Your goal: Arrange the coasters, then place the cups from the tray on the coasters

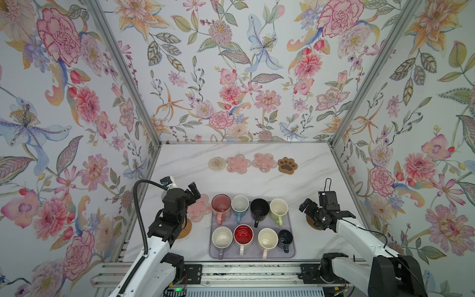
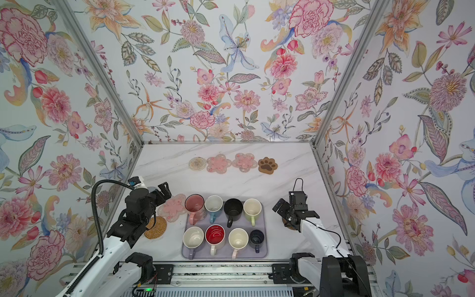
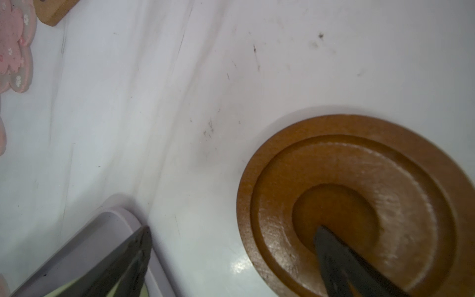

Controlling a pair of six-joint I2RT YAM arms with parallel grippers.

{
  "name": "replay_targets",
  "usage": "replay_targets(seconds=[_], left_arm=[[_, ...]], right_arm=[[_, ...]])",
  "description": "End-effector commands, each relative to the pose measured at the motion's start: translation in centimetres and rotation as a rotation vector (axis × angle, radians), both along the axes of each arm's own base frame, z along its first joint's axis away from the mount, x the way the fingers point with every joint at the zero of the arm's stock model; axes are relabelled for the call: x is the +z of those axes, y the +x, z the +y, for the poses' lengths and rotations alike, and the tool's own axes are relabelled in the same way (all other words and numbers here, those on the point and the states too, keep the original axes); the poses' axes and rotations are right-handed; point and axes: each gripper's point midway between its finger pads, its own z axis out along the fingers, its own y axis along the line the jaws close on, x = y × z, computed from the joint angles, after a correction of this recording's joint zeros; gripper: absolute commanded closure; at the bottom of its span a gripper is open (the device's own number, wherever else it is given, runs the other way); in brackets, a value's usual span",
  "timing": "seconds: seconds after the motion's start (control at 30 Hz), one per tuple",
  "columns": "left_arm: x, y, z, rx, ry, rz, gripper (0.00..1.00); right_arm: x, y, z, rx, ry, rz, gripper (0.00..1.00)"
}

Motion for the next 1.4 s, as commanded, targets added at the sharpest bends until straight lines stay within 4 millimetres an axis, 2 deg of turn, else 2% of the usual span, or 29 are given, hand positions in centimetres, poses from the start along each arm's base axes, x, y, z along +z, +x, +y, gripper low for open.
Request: replay_targets(seconds=[0.0,0.4,0.67,1.1,1.37], left_arm=[[0.2,-0.2,0.4,0.01,0.009,-0.009,0.01],[0.3,-0.7,0.9,0.028,0.01,-0.019,0.01],[0.3,-1.0,1.2,0.044,0.01,-0.01,0.01],[1.0,-1.7,1.8,0.073,0.011,-0.029,0.01],[0.9,-2.1,1.9,0.078,0.001,-0.029,0.01]], right_arm=[[-0.2,0.6,0.3,0.015,0.017,-0.005,0.01],[0.0,4.3,2.0,0.135,-0.01,-0.03,0.01],[0.7,8.4,4.4,0.227,-0.027,-0.063,0.01],[-0.1,14.6,8.8,0.344,-0.015,-0.072,0.01],[-0.3,16.4,10.3,0.373,-0.013,-0.08,0.01]])
